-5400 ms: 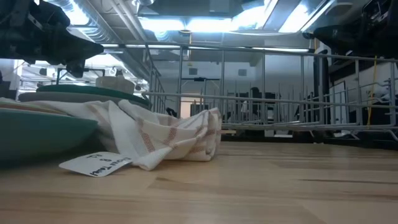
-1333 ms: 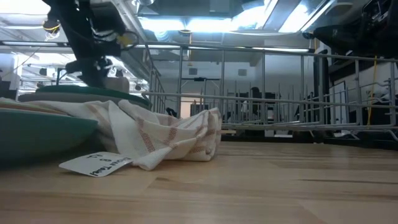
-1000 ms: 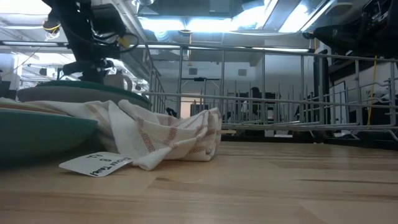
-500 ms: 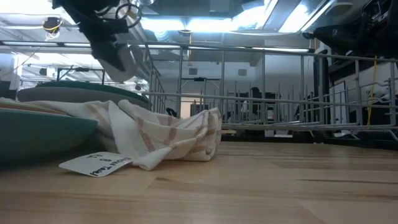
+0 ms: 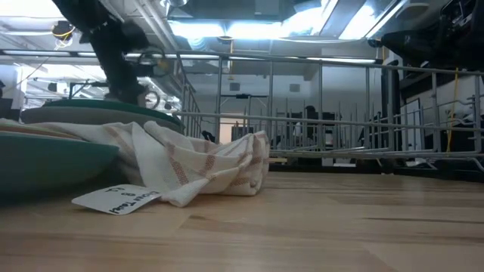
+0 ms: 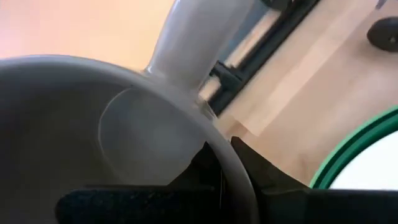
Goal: Sort dishes
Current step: Remove the white mug from the white plate
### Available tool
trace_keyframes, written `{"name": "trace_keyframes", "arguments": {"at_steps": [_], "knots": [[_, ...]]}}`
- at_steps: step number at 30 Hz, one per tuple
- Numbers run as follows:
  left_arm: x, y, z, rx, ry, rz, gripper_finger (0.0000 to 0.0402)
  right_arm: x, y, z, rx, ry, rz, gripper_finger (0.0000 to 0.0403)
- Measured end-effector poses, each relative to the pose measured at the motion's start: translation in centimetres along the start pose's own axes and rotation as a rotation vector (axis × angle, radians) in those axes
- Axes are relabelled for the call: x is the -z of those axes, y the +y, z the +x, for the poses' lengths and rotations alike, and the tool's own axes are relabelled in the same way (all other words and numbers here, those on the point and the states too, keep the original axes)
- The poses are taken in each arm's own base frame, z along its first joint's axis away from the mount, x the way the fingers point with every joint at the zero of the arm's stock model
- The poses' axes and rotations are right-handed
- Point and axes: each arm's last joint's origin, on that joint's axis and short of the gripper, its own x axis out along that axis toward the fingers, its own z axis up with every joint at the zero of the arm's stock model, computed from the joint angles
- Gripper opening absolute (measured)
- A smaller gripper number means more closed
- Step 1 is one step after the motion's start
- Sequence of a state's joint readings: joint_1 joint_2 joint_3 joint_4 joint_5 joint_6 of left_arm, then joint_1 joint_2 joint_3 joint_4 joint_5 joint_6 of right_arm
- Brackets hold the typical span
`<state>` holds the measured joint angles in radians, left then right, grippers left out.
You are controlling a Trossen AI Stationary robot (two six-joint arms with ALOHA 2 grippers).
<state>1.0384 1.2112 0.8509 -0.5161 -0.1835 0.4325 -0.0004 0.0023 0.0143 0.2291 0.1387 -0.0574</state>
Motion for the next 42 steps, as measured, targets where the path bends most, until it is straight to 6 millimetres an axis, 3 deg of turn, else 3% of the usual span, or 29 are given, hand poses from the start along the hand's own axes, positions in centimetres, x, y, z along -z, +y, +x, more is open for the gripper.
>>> {"name": "trace_keyframes", "arguments": {"at_steps": [8,18,24,42], "knots": [[2.0,-0.3,3.3,0.124,0.237,-0.020,0.0005,0.0,0.0,0.0,0.000,0.000,0.000,0.0037],[2.4,-1.0,5.1,0.200,0.303,0.002,0.0008,0.0,0.0,0.0,0.000,0.000,0.000,0.0037],[2.4,-1.3,5.4,0.251,0.297,-0.003,0.0027,0.0,0.0,0.0,0.000,0.000,0.000,0.0037],[2.5,-1.3,5.3,0.243,0.309,-0.061,0.0033,0.0,0.0,0.0,0.000,0.000,0.000,0.0037]]}}
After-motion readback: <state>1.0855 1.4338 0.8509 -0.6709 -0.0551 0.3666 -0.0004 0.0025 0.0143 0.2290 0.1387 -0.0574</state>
